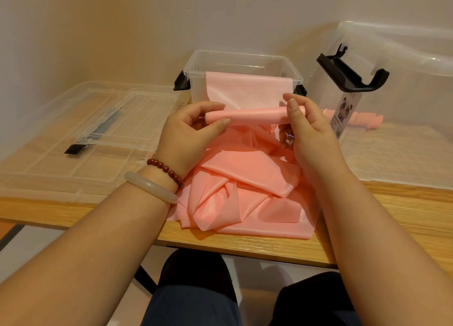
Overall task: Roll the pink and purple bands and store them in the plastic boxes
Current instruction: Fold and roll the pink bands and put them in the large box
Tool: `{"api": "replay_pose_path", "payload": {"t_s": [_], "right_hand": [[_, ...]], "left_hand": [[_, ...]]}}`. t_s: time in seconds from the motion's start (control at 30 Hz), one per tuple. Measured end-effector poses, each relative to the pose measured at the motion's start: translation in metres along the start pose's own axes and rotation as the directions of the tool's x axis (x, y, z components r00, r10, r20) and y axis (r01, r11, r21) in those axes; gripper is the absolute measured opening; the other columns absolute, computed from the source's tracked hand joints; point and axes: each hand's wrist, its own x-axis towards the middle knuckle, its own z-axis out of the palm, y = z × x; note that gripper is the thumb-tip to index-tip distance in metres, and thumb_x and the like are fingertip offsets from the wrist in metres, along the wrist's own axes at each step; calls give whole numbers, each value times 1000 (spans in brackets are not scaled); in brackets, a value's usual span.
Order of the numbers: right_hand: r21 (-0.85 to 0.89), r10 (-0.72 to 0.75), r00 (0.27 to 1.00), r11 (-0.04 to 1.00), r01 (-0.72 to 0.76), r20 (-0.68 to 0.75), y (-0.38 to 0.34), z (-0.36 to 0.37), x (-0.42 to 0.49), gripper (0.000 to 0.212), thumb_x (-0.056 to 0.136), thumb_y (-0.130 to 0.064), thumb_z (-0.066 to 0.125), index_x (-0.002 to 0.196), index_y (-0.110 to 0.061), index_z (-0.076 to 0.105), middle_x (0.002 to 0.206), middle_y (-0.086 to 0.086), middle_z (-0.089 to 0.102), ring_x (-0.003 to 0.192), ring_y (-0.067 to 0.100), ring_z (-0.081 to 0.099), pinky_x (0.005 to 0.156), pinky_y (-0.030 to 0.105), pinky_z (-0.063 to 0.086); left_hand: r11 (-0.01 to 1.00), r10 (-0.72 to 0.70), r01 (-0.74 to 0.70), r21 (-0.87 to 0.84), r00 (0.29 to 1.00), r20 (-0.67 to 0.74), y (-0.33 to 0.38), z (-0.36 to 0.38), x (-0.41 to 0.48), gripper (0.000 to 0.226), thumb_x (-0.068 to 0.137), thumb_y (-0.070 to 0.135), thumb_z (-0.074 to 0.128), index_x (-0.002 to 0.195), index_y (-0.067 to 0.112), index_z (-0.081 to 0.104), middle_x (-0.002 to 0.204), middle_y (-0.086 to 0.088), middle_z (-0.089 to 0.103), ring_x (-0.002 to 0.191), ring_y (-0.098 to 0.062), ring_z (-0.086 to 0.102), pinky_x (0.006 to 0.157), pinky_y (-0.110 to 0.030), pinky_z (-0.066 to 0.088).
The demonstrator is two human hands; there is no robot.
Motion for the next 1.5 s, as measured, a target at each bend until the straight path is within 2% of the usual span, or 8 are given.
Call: {"api": "replay_pose_path", "payload": {"t_s": [0.2, 0.4, 0.57, 0.8, 1.03, 1.13, 1.23, 1.5], "right_hand": [[30, 60, 998, 998, -60, 1, -5, 2, -4, 25, 102, -46, 39, 120, -43, 56, 72, -10, 58, 55, 3, 50, 52, 25, 44], [24, 67, 997, 997, -68, 41, -5, 2, -4, 45, 100, -20, 52, 142, -34, 45, 82, -6, 58, 57, 1, 54, 59, 32, 55], [19, 68, 996, 997, -69, 52, -2, 1, -3, 49, 100, -18, 51, 145, -33, 42, 73, -16, 56, 59, -1, 54, 59, 27, 54], [63, 60, 997, 996, -63, 53, 7, 0, 3, 49, 100, -15, 51, 144, -33, 44, 88, 1, 61, 63, 8, 54, 54, 24, 49], [79, -62, 998, 995, 60, 16, 11, -5, 6, 19, 96, -14, 59, 108, -29, 61, 79, -1, 64, 69, 13, 61, 60, 33, 53], [183, -21, 999, 983, 12, 49, 8, -5, 3, 20, 94, -7, 60, 107, -21, 63, 84, 3, 66, 73, 14, 64, 57, 29, 54], [103, -43, 999, 994, 44, -10, 7, -5, 4, 9, 95, -11, 61, 100, -16, 66, 74, 0, 67, 67, 12, 63, 57, 24, 52], [147, 19, 1000, 989, -16, -24, 3, -5, -2, 14, 94, -21, 64, 102, -10, 64, 82, 7, 75, 70, 31, 70, 55, 44, 61]], "left_hand": [[1000, 9, -9, -5, 1000, -14, -3, 0, 1, 25, 83, 5, 72, 103, 20, 68, 98, 1, 69, 89, -9, 68, 83, -25, 56], [995, 54, -53, 86, 999, -2, -8, 2, 2, 39, 88, 7, 68, 121, 24, 59, 116, -3, 66, 108, -19, 65, 99, -38, 50], [984, 78, -76, 163, 997, -6, -13, 0, 4, 44, 91, 13, 65, 133, 14, 54, 123, 3, 60, 116, -14, 60, 101, -37, 49], [965, 121, -119, 233, 993, 5, -17, 2, 5, 50, 91, 15, 61, 139, 7, 48, 130, 8, 49, 124, -12, 52, 104, -36, 46], [997, 72, -69, 43, 996, -57, -8, 4, 3, 23, 94, 0, 55, 112, 12, 61, 110, -15, 64, 88, -14, 66, 77, -18, 53], [997, 61, -57, 43, 992, -106, -8, 2, 4, 19, 94, 3, 56, 107, 14, 65, 97, -11, 68, 79, -12, 69, 75, -19, 54], [998, 52, -45, 52, 990, -131, -9, 1, 5, 19, 95, 8, 57, 105, 21, 66, 99, -16, 69, 71, -7, 69, 73, -18, 55], [998, 38, -31, 50, 989, -145, -7, 0, 3, 16, 96, 10, 56, 104, 19, 67, 83, -4, 70, 68, -10, 69, 69, -23, 56]]}}
